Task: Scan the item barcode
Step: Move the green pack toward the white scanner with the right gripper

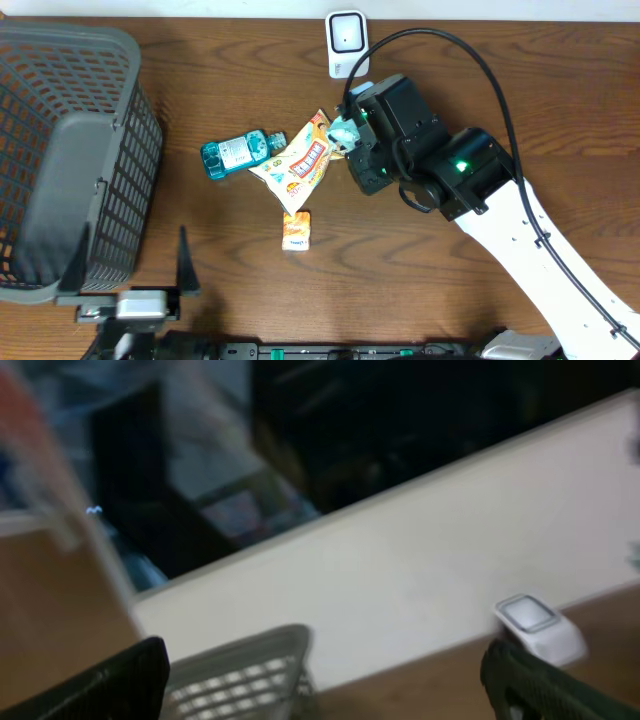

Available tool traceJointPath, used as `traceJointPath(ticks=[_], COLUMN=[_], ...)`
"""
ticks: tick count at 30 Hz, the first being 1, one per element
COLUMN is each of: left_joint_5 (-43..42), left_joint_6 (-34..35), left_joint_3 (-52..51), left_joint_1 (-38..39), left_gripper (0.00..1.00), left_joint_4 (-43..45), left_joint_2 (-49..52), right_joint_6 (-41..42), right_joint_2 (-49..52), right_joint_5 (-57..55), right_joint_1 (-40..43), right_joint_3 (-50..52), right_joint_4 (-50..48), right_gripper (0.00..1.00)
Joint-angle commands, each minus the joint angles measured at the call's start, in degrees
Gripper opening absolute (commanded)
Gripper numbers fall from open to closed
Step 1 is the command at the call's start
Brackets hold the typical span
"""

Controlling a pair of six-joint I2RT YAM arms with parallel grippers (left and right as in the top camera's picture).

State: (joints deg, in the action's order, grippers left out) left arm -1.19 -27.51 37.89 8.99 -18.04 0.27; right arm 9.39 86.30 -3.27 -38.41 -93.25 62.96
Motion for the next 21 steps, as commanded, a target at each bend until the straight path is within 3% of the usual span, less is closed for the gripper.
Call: traceJointPath(ticks=[1, 2, 3, 5, 7, 11, 21], left_joint_5=[-7.48, -8.00, -8.55, -8.94, -8.90, -8.85, -8.87], left_joint_6=[-0.98, -0.96, -0.98, -0.90, -0.92, -0.96, -0.96], left_joint_3=[-2.29, -3.30, -4.33, -6.14, -7.96, -10.75, -12.44], left_joint_1=[-0.24, -0.24, -0.24, -0.24, -0.24, -0.24, -0.24], left_gripper=[0.99, 0.99, 0.99, 0.99, 0.99, 0.99, 0.99], left_joint_4=[-1.20, -1.66, -1.88, -2.16, -2.54, -2.54, -9.66], left_joint_2=[0.11, 0.11, 0.11, 0.11, 0.11, 0.11, 0.11], right_joint_6=[6.01, 6.03, 5.95, 7.80, 13.11, 14.67, 16.94], right_joint_2=[0.13, 0.13, 0.13, 0.24, 0.31, 0.74, 1.27], right_joint_5=[-0.37, 0.02, -0.15, -1.07, 2.73, 13.35, 31.12], right_joint_1=[0.33, 0.17, 0.00, 0.17, 1.25, 4.26, 12.85], right_joint_3=[-0.37, -0.37, -0.37, -0.37, -0.37, -0.33, 11.45], right_joint_4=[0.83, 1.55, 2.43, 2.89, 2.23, -0.72, -18.10], right_gripper=[0.02, 0.08, 0.01, 0.02, 0.02, 0.02, 0.01])
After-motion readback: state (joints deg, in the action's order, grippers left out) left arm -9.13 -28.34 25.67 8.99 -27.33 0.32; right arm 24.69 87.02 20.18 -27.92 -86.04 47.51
